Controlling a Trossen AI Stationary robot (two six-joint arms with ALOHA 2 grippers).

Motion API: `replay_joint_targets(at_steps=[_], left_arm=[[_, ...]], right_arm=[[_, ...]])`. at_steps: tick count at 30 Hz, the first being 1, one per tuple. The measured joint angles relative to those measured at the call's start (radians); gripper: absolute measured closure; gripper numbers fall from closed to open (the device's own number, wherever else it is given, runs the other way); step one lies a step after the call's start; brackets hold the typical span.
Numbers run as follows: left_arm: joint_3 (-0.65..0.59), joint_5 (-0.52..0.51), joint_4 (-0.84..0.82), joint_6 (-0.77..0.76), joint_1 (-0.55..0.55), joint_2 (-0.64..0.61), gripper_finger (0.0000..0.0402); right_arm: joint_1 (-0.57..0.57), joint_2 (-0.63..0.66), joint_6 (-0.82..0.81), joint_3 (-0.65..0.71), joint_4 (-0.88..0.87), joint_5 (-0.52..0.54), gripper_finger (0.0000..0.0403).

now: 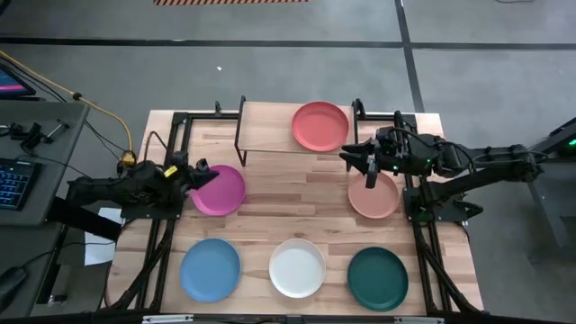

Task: Place and stack plates onto a shelf
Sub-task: Stack the pink plate on the orange plate

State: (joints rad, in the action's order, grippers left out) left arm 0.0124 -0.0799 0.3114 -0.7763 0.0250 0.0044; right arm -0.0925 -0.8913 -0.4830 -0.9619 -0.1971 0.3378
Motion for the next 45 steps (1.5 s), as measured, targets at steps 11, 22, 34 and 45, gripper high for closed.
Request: replay_joint_targets(at_steps=[11,22,34,45], left_arm=[[0.028,-0.229,0.11,-0.17,-0.001,0.016,0.0397],[0.591,-0.05,-0.441,0.139,-0.069,0.484,0.0286],[0.85,0.028,-1.225,0.148,-0.179,0.922,0.0236],[0.766,-0.011,-1.274,-0.017,-0.245,1.235,0.0238]], right_arm=[[0.0,0.0,-0.009,0.0,0.0,0.0,0.0279],[0.0,0.0,0.052,0.0,-0.001,0.0,0.0279],[0.0,0.0,0.066,0.0,-0.012,0.0,0.0279],[0.0,0.0,0.062,0.0,-0.056,0.0,0.0279]])
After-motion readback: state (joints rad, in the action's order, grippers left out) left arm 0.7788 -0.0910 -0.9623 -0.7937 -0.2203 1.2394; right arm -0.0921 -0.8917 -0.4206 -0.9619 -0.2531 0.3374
